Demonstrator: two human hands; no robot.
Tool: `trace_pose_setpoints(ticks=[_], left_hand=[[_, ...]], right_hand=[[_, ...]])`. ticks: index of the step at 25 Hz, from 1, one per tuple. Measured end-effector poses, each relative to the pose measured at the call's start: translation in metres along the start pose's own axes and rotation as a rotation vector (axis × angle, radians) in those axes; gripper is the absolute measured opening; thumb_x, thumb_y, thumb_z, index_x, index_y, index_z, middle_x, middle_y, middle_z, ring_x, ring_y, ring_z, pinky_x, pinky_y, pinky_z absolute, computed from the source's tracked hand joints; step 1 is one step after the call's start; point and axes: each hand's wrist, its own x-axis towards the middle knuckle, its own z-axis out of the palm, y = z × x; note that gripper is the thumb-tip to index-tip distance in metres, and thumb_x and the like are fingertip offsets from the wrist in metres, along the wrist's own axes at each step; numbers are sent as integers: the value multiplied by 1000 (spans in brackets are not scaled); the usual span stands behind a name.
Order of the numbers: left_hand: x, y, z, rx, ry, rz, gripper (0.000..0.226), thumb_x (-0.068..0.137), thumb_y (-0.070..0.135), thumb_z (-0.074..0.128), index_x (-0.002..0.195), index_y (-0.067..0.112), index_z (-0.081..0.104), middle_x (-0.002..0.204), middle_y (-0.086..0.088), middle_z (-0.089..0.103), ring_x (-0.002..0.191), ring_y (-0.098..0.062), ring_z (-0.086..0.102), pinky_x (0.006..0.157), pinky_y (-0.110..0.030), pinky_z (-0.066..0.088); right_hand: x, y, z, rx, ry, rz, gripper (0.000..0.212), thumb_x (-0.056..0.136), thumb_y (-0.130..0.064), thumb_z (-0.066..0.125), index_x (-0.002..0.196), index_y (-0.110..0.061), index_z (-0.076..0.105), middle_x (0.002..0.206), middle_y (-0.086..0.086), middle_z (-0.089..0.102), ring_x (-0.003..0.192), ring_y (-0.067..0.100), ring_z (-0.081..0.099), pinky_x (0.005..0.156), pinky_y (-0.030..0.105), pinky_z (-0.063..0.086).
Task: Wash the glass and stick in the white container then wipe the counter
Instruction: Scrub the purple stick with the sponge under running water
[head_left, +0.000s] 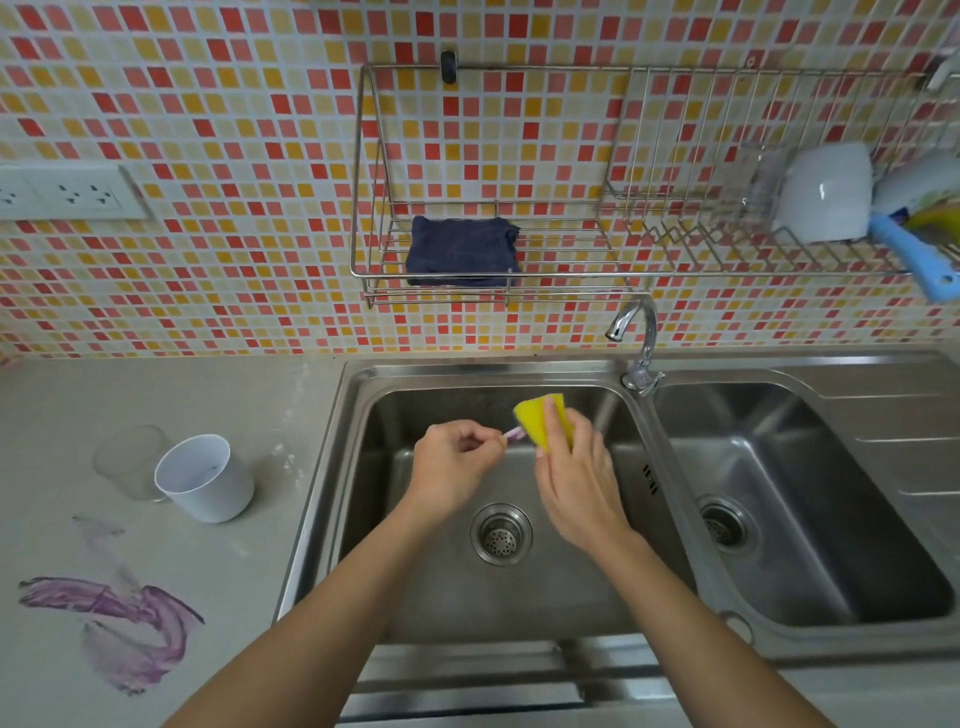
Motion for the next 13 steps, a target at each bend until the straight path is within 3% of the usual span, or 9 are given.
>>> trace_pose_setpoints(ticks=[3, 5, 7, 10, 13], left_hand=[[1, -4, 5, 190, 12, 230, 10, 83, 18, 68, 88, 12, 75, 78, 3, 72, 73, -8, 66, 73, -23, 54], [4, -8, 10, 386, 79, 530, 19, 84, 22, 62, 88, 8, 75, 76, -1, 72, 69, -13, 66, 66, -29, 55], [8, -17, 13, 577, 136, 851, 23, 83, 19, 57, 84, 3, 73, 75, -6, 70, 64, -20, 64, 57, -32, 54], [8, -29, 11, 732, 125, 1135, 14, 83, 6, 63, 90, -2, 71, 87, -14, 69, 73, -22, 60, 69, -26, 50], [8, -32, 12, 841, 93, 1208, 20, 75, -1, 71, 95, -5, 70, 93, -18, 69, 84, -20, 51, 80, -29, 44]], right_hand=[[1, -1, -4, 84, 32, 35, 59, 94, -29, 29, 148, -11, 13, 136, 17, 34, 109, 30, 44, 85, 37, 39], [0, 1, -3, 76, 26, -29, 59, 94, -30, 27, 148, -11, 13, 135, 16, 35, 108, 28, 44, 84, 35, 38], [1, 6, -3, 105, 34, 81, 57, 96, -27, 29, 148, -13, 12, 136, 15, 34, 109, 31, 44, 87, 38, 38], [-2, 12, -2, 86, 24, 5, 59, 93, -32, 24, 148, -13, 14, 135, 13, 35, 108, 28, 43, 88, 39, 39], [-2, 25, -3, 60, -18, 73, 62, 90, -33, 22, 148, -14, 12, 135, 14, 35, 110, 31, 44, 87, 39, 39]])
